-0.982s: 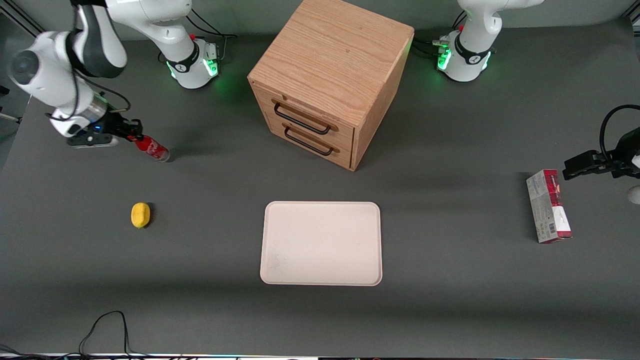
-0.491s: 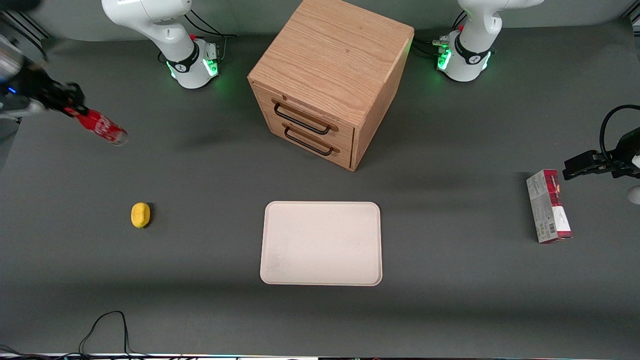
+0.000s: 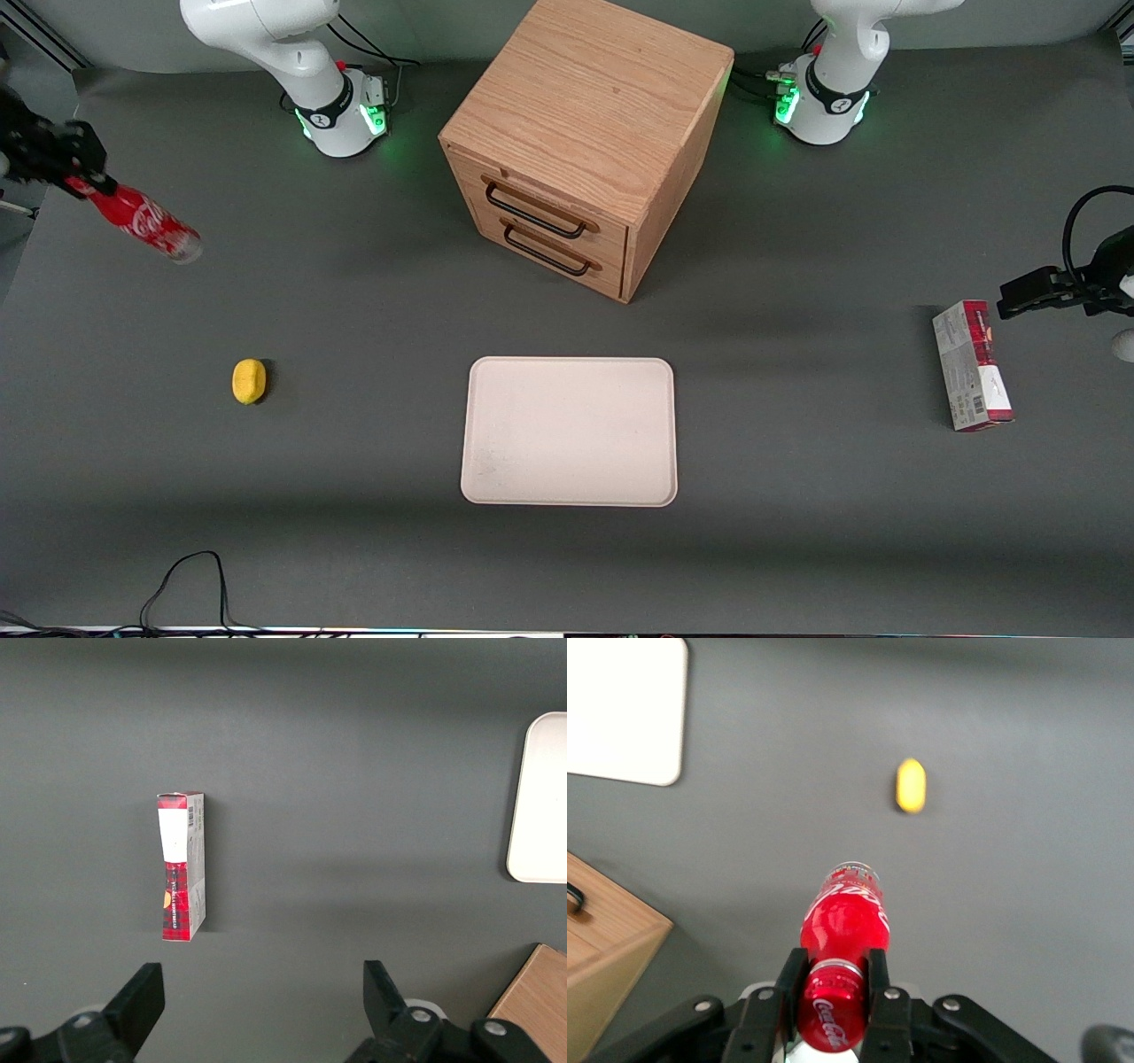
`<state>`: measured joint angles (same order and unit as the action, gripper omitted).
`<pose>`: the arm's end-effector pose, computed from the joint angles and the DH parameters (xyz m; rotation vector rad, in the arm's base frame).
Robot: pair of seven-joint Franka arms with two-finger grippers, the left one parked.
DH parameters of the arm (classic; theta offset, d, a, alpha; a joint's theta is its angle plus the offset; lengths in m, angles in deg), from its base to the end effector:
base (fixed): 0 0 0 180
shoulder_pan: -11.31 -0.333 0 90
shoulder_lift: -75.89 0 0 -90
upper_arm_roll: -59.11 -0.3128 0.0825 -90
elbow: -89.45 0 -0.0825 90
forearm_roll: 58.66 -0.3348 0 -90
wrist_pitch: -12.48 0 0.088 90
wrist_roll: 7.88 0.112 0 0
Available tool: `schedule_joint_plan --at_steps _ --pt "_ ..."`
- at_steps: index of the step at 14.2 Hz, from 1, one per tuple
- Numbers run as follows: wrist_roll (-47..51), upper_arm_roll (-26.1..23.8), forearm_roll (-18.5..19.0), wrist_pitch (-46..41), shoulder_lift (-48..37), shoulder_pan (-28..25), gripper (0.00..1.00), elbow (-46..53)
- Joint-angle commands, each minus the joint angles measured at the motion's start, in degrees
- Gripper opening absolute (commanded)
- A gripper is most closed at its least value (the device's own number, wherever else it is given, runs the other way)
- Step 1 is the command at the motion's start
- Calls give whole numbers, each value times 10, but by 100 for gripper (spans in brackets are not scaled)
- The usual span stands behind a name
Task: Place coke bottle on tray
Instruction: 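Carry the bottle over the white tray with the right gripper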
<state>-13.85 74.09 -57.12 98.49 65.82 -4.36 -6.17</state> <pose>0.4449 -0.0104 0.6493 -3.1179 -0.1844 -0.0046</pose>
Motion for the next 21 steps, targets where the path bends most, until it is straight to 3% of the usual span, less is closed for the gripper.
schedule_joint_plan --at_steps 1,4,6,8,11,13,17,21 --pt "-3 0 -61 -80 192 -13 3 244" --pt "-1 -54 -70 -112 338 -11 0 435" --pt "12 -90 -68 -102 396 -14 0 490" --pt "36 -120 -59 -74 420 -38 0 505" --pt "39 -123 -19 -37 431 -108 0 505" --pt "40 -123 -16 -25 438 -129 0 504" --pt "40 -131 -16 14 465 -130 0 504" --pt "40 -130 -16 103 546 -124 0 502"
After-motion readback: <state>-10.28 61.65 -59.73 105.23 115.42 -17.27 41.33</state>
